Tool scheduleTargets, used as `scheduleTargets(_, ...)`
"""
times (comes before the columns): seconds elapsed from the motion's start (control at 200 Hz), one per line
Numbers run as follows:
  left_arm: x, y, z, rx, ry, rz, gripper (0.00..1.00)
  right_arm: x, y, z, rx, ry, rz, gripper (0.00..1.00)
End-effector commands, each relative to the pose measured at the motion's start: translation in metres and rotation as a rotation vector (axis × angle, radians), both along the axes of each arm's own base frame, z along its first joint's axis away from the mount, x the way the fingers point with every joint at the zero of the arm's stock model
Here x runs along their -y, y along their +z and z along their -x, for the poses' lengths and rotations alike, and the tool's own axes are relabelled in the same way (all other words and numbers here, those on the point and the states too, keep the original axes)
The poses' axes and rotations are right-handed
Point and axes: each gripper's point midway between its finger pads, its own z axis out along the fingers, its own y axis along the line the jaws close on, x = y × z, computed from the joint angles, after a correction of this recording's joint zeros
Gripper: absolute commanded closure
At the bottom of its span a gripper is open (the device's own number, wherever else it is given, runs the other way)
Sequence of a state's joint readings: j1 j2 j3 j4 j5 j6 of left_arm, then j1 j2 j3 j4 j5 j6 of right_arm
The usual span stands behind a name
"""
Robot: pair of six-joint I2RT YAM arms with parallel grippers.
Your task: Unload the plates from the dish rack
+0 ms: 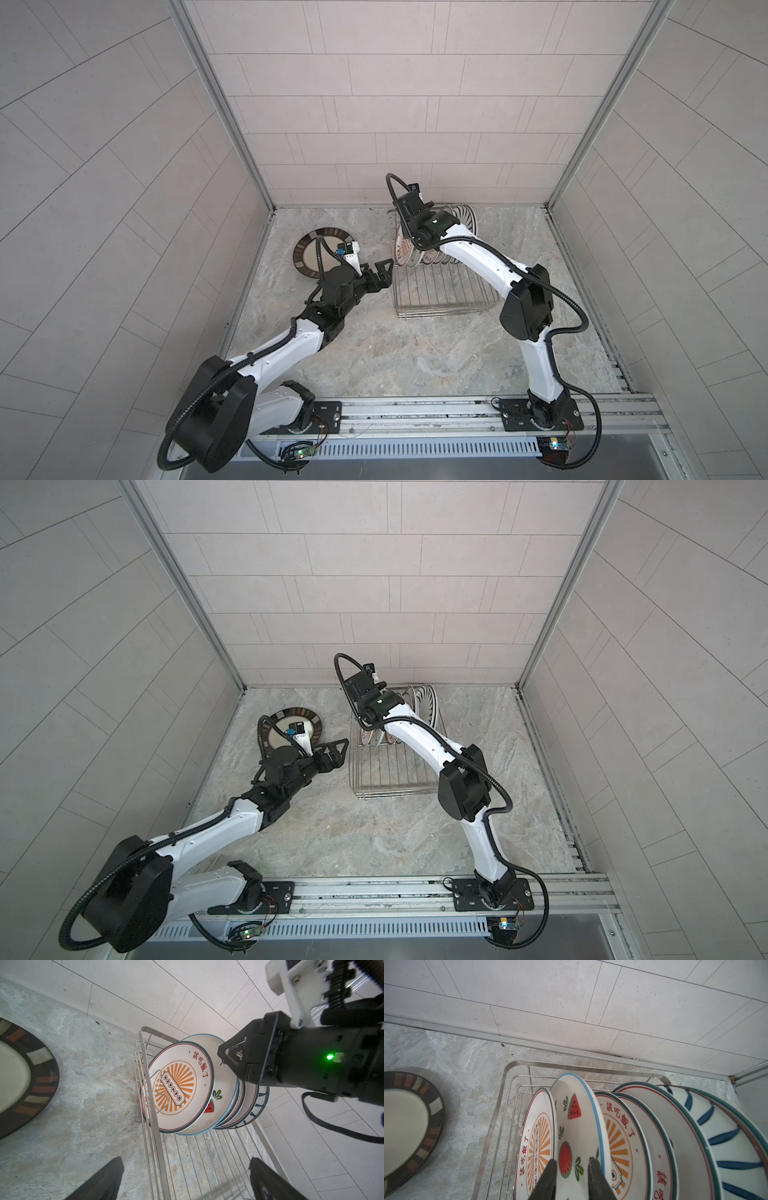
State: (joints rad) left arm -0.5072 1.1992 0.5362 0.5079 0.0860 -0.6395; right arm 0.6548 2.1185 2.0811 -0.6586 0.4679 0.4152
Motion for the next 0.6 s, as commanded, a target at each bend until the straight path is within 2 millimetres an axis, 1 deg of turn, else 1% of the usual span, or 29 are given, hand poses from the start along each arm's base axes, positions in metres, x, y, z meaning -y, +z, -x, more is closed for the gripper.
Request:
scheduleTargets(0.0,0.005,0.008,-0.002,0.025,-0.015,0.03,0.0,0.025,0.041,0.011,0.073,-0.062,0.003,0.64)
scheduleTargets(0.04,0.006,0.009,-0.001,0.028,-0.02,0.031,0.0,0.026,0.042,0.012,0.082,-0.053,-0.008,0.49)
scheduleTargets(0.08,0.006,0.01,-0.001,0.032,-0.021,0.031,0.0,0.026,0.042,0.014,0.086,-0.037,-0.013,0.43)
scheduleTargets(0.105,0.006,0.011,-0.001,0.034,-0.02,0.031,0.0,0.027,0.042,0.015,0.085,-0.036,-0.013,0.4)
scheduleTargets(0.17,0.005,0.012,0.0,0.038,-0.018,0.032,0.0,0.03,0.04,0.016,0.077,-0.036,-0.013,0.4)
scheduleTargets(0.21,0.004,0.013,0.001,0.04,-0.016,0.034,0.0,0.03,0.036,0.015,0.065,-0.029,-0.018,0.43)
scheduleTargets(0.275,0.004,0.014,0.001,0.04,-0.017,0.038,0.0,0.026,0.024,0.011,0.03,0.0,-0.053,0.62)
scheduleTargets(0.315,0.004,0.014,0.002,0.04,-0.019,0.041,0.0,0.023,0.017,0.009,0.006,0.023,-0.076,0.66)
scheduleTargets(0.42,0.006,0.013,0.002,0.036,-0.027,0.041,0.0,0.022,0.002,0.004,-0.034,0.035,-0.106,0.7)
scheduleTargets(0.595,0.005,0.011,0.001,0.033,-0.023,0.039,0.0,0.023,-0.017,-0.004,-0.069,0.02,-0.105,0.7)
